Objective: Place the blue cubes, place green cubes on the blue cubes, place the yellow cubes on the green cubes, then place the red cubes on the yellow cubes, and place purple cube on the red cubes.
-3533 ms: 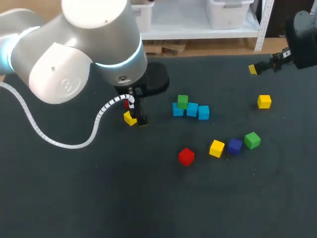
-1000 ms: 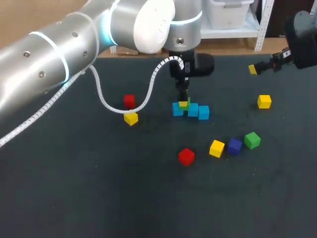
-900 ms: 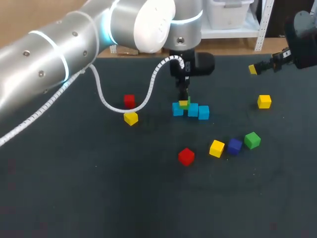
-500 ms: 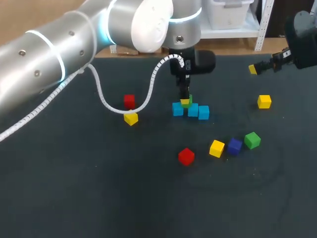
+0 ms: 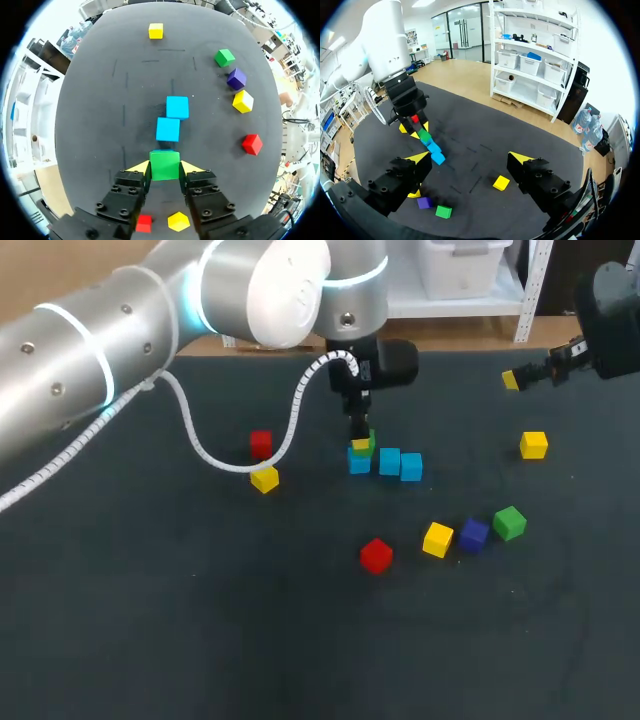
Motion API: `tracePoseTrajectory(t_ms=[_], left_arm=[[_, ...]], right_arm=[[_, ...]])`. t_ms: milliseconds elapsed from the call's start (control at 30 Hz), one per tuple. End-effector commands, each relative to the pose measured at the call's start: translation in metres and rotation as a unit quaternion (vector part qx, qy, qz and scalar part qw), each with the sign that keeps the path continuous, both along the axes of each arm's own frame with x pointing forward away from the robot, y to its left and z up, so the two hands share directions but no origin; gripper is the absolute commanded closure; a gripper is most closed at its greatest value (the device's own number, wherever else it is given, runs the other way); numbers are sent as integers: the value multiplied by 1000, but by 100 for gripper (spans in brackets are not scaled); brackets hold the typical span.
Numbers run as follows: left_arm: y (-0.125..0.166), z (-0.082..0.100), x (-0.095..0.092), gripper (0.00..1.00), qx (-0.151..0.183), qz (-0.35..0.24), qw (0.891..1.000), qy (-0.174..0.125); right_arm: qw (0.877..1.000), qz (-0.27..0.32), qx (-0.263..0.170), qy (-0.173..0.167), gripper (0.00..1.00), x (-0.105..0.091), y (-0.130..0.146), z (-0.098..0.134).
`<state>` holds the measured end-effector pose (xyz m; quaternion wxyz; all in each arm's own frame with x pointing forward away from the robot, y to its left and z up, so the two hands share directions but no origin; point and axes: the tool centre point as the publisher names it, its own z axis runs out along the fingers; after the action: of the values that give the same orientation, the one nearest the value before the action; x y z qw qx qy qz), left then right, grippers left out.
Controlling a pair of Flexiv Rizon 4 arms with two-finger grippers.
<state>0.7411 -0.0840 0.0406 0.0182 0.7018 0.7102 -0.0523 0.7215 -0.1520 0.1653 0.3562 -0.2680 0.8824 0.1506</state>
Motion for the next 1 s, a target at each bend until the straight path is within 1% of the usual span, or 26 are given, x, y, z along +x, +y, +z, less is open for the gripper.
tracePoseTrajectory(t_ms=[33,100,167,200,267,333,467,600,633,700,733,767,800,833,867,1000], left_arm=[[23,6,-19,98,-9,14,1000,-21],[33,5,-24,98,8,23,1000,-20],[41,2,-30,98,14,28,999,-13],[45,1,-33,96,20,28,999,-9],[49,0,-38,90,22,31,999,-3],[52,-4,-43,88,27,32,999,3],[55,-13,-46,86,26,41,999,9],[59,-18,-47,84,28,51,998,7],[61,-19,-48,83,35,54,998,6],[64,-21,-48,82,36,56,998,7],[65,-21,-48,80,36,56,998,7],[66,-21,-49,76,40,58,998,7],[66,-22,-49,58,40,58,998,7],[67,-22,-49,33,36,55,998,8],[67,-22,-49,0,40,54,998,7],[58,-14,-46,0,38,47,998,-3]], right_arm=[[1000,-3,-2,-2,0,-1,1,0],[1000,-3,-2,-2,0,-1,1,0],[1000,-3,-2,-2,0,-1,1,0],[1000,-3,-2,-2,0,-1,1,0],[1000,-3,-2,-2,0,-1,1,0],[1000,-3,-2,-2,0,-1,1,0],[1000,-3,-2,-2,0,-1,1,0],[1000,-3,-2,-2,0,-1,1,0],[1000,-3,-2,-2,0,-1,1,0],[1000,-3,-2,-2,0,-1,1,0],[1000,-3,-2,-2,0,-1,1,0],[1000,-3,-2,-2,0,-1,1,0],[1000,-3,-2,-2,0,-1,1,0],[1000,-3,-2,-2,0,-1,1,0],[1000,-3,-2,-2,0,-1,1,0],[1000,-3,-2,-2,0,-1,1,0]])
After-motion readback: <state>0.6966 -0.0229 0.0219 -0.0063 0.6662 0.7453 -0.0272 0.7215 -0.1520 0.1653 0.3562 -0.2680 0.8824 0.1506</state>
